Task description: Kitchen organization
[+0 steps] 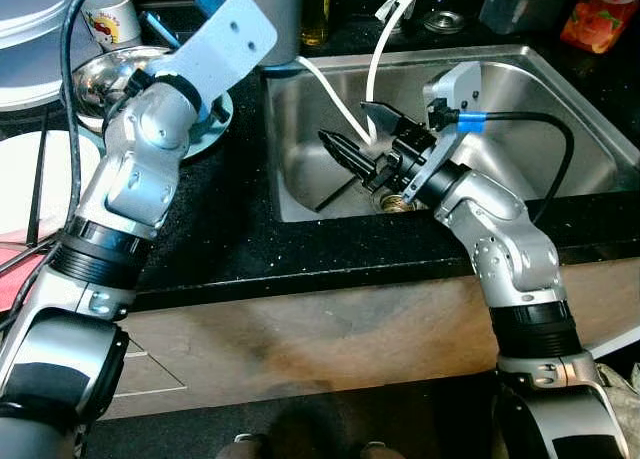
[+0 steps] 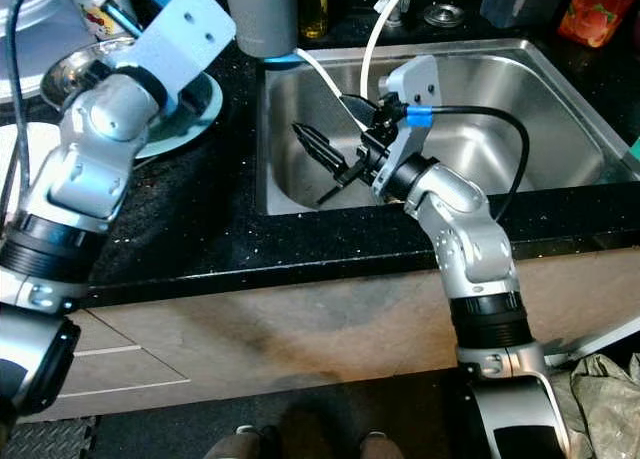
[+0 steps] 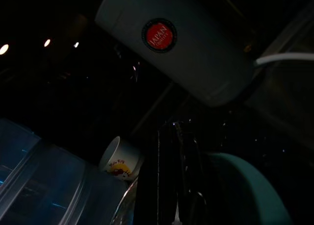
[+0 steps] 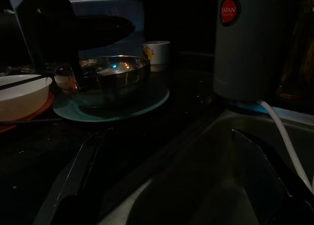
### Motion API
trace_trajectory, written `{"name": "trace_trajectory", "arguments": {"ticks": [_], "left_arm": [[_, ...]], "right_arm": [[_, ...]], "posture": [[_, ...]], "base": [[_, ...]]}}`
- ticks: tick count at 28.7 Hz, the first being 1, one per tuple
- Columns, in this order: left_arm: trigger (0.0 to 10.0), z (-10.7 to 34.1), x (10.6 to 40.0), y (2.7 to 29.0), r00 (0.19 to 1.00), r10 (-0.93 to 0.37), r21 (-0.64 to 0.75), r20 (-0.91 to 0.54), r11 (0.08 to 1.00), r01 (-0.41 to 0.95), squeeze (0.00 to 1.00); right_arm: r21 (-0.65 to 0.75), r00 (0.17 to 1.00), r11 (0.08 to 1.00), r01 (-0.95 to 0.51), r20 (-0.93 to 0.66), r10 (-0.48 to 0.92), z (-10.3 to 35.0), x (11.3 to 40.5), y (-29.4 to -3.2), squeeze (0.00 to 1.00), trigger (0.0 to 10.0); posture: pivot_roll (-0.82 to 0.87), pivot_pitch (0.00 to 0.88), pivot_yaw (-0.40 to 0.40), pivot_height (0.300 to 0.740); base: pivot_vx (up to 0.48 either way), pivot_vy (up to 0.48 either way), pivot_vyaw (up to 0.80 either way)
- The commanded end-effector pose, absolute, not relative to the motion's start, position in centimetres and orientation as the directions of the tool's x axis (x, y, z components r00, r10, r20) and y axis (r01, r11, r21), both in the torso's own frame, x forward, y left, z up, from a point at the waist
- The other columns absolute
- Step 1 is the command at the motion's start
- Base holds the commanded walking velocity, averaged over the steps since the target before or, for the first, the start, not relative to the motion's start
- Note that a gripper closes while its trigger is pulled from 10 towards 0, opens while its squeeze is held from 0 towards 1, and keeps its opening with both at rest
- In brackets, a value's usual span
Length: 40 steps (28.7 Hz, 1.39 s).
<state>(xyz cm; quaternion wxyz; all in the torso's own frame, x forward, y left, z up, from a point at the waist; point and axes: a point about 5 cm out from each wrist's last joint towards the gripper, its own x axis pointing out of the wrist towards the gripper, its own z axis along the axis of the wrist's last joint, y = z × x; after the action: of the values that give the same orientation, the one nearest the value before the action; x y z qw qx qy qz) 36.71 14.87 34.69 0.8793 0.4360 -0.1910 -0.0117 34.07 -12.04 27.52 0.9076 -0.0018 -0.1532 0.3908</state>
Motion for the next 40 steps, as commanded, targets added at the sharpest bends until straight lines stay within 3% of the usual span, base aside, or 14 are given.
{"name": "trace_trajectory", "arguments": {"ticks": [1,2,3,14,15,19,27,40], "left_arm": [[10.0,35.1,36.6,15.1,0.931,-0.177,0.798,0.319,0.580,-0.164,0.00],[10.0,34.6,36.8,15.4,0.942,-0.165,0.811,0.294,0.564,-0.154,0.00],[10.0,34.0,36.9,15.6,0.952,-0.157,0.818,0.262,0.560,-0.132,1.00],[10.0,32.8,36.7,16.0,0.970,-0.138,0.835,0.200,0.542,-0.095,1.00],[10.0,32.7,36.7,16.0,0.972,-0.136,0.836,0.190,0.541,-0.088,0.00],[10.0,32.5,36.7,16.1,0.975,-0.133,0.840,0.176,0.537,-0.078,0.00],[10.0,31.2,36.9,16.4,0.989,-0.118,0.843,0.085,0.539,-0.008,0.00],[10.0,30.6,36.8,16.4,0.992,-0.116,0.837,0.054,0.547,0.019,0.00]], "right_arm": [[-0.121,0.642,0.689,-0.715,0.278,0.715,27.7,34.1,-12.2,0.00,10.0],[-0.121,0.643,0.689,-0.714,0.276,0.715,27.6,34.1,-12.2,0.00,10.0],[-0.120,0.644,0.690,-0.714,0.275,0.714,27.5,34.1,-12.2,0.00,10.0],[-0.120,0.642,0.683,-0.721,0.257,0.723,27.2,34.0,-12.2,0.00,10.0],[-0.119,0.637,0.677,-0.727,0.251,0.729,27.1,33.9,-12.1,0.00,10.0],[-0.118,0.625,0.660,-0.742,0.236,0.744,26.9,33.7,-12.0,0.00,10.0],[-0.134,0.521,0.534,-0.835,0.123,0.845,25.4,32.2,-11.0,0.00,10.0],[-0.136,0.493,0.499,-0.856,0.075,0.867,25.1,31.6,-10.9,0.00,10.0]], "posture": [[0.01,0.173,0.005,0.740],[0.01,0.175,0.006,0.740],[0.01,0.175,0.005,0.740],[0.01,0.179,0.006,0.740],[0.01,0.179,0.006,0.740],[0.01,0.181,0.007,0.740],[0.01,0.182,0.008,0.740],[0.01,0.180,0.012,0.740]], "base": [[0.000,0.000,0.00],[0.000,0.000,0.00],[0.000,0.000,0.00],[0.000,0.000,0.00],[0.000,0.000,0.00],[0.000,0.000,0.00],[0.000,0.000,0.00],[0.000,0.000,0.00]]}}
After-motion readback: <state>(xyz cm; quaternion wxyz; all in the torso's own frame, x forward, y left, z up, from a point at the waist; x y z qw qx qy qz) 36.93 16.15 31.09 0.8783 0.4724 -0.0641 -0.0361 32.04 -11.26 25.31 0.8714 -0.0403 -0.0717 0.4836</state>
